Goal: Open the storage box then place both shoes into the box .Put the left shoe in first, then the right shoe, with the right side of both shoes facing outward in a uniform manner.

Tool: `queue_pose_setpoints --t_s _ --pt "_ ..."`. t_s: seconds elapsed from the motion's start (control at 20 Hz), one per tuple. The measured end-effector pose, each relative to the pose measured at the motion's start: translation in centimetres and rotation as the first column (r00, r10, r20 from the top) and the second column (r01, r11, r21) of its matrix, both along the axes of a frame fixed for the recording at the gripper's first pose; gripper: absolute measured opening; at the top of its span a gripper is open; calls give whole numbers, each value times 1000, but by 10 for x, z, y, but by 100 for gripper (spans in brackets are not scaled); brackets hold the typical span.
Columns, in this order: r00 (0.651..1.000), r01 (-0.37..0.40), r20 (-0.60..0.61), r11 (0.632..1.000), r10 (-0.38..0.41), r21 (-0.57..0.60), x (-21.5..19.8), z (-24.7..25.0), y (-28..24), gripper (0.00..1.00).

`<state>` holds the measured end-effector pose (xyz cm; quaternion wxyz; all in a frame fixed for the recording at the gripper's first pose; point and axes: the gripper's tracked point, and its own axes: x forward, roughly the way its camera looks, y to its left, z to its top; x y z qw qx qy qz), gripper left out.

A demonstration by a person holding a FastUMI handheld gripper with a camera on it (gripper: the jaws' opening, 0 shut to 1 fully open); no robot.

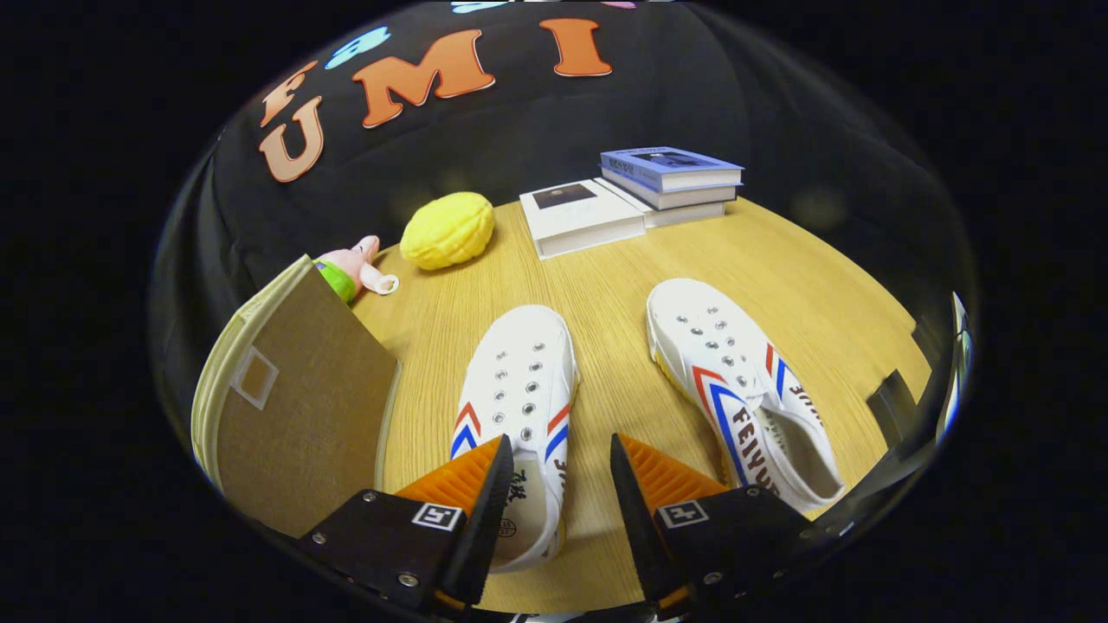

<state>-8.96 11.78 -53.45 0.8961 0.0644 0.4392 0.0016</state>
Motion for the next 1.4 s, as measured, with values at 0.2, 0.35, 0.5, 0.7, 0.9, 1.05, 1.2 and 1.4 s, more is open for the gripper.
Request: queue_pose_setpoints --t_s 0.2,0.35,0.5,0.7,0.9,1.05,1.2,1.4 --pt "999 25 -28 999 -24 37 0 -10 5 58" --pt "998 36 -58 991 -29 125 0 -11 13 45" --pt "998 34 -52 993 -29 111 3 -9 15 7" --pt "1000 5 -3 999 -5 36 11 14 14 0" --pt "999 35 34 996 -38 86 27 50 10 0" --pt "995 41 82 995 -48 90 38 84 3 0" --pt "989 39 138 993 -55 112 49 124 7 0" --pt "975 -32 224 988 -2 149 62 179 38 0"
